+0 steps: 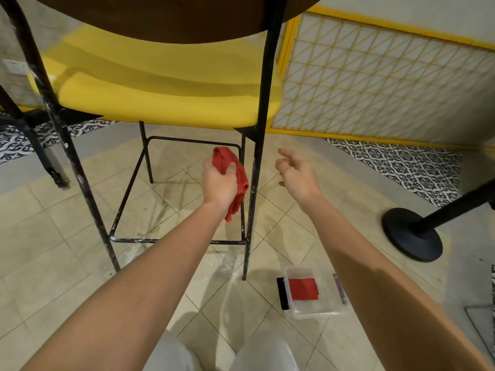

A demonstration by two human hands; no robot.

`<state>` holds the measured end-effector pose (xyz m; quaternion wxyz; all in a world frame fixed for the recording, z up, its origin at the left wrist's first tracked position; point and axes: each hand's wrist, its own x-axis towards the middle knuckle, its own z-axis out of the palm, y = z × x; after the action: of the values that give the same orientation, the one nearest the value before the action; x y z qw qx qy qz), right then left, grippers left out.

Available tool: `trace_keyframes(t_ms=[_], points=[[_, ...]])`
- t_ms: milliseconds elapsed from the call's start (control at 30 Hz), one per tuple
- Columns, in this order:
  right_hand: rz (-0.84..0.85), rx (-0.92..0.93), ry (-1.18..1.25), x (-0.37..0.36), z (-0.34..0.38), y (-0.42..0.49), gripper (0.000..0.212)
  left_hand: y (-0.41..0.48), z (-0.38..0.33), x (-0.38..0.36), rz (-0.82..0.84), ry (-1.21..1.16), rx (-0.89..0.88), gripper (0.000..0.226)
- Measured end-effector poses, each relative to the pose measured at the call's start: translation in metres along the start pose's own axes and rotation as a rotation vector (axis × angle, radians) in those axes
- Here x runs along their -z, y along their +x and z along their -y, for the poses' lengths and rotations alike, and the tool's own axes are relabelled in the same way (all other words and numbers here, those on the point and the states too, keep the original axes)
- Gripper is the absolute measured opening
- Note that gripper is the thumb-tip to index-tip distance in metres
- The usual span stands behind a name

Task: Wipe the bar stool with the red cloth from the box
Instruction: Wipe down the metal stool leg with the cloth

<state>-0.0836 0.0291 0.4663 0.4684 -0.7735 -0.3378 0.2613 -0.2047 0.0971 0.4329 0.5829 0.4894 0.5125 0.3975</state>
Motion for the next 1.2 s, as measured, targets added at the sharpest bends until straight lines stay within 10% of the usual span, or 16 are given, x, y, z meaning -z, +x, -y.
trace_keyframes(t_ms=[267, 500, 1200], points=[[0.026, 0.09, 0.061, -0.014, 0.004, 0.005, 0.041, -0.014, 0.028, -0.025, 0.16, 0.201, -0.245, 0.033], [0.093, 0.095, 0.066, -0.007, 0.004, 0.013, 0.047, -0.02, 0.02, -0.046, -0.033, 0.12, -0.439, 0.042], [0.167, -0.071, 0.077, 0.001, -0.047, 0.002, 0.051, -0.012, 0.029, -0.044, 0.042, 0.206, -0.311, 0.045]])
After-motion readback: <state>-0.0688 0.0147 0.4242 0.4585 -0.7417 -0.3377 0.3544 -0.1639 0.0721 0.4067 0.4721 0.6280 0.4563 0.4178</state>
